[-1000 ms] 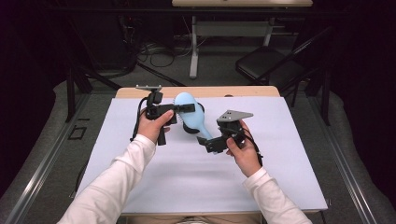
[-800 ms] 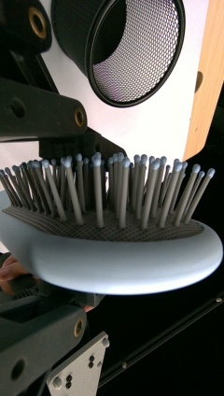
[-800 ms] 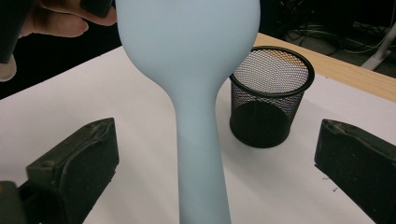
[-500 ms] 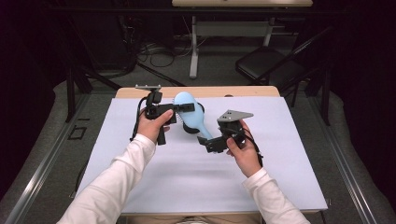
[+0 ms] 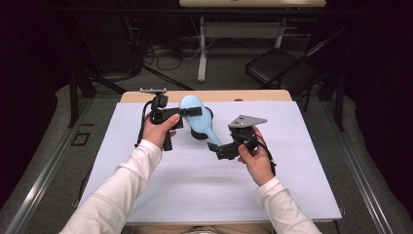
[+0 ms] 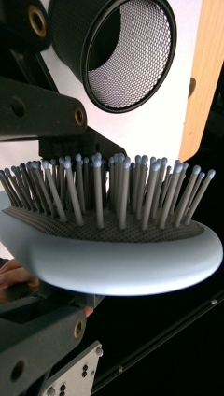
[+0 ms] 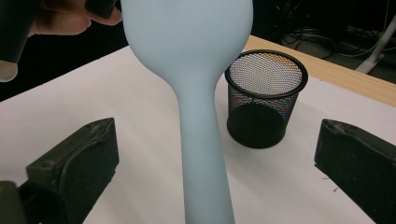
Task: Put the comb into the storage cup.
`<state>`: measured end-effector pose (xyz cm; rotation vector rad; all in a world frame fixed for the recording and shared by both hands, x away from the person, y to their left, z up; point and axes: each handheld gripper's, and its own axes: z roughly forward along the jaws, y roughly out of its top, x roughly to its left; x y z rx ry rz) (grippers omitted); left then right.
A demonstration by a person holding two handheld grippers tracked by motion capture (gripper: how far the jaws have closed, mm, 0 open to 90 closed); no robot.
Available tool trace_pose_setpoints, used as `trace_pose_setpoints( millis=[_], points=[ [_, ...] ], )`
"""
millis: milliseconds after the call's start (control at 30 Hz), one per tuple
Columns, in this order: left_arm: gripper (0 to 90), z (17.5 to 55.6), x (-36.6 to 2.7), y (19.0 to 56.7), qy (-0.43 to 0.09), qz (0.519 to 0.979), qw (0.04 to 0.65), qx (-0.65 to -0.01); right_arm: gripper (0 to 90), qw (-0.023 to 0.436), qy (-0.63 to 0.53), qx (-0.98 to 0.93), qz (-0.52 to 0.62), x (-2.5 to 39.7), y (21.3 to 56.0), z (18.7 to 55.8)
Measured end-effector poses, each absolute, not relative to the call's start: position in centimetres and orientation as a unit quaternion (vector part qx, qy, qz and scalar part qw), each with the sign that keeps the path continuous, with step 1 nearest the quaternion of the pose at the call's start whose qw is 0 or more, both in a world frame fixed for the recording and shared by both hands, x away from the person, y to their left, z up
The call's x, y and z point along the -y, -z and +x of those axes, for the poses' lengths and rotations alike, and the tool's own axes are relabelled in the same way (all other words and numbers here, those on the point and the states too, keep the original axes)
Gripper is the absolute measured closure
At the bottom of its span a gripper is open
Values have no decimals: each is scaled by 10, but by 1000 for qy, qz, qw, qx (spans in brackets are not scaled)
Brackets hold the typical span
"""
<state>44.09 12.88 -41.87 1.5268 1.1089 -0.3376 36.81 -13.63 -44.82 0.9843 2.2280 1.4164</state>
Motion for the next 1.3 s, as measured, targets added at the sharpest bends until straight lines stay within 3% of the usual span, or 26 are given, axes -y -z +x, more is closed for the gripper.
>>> trace_pose_setpoints(
  millis=[433,1300],
  points=[
    [493,444,-139,416,137,639,587,-478,0,156,-503,-775,350,144,448,367],
    [491,454,-156,405,55,630,599,-491,0,148,-507,-772,354,145,450,365]
  ],
)
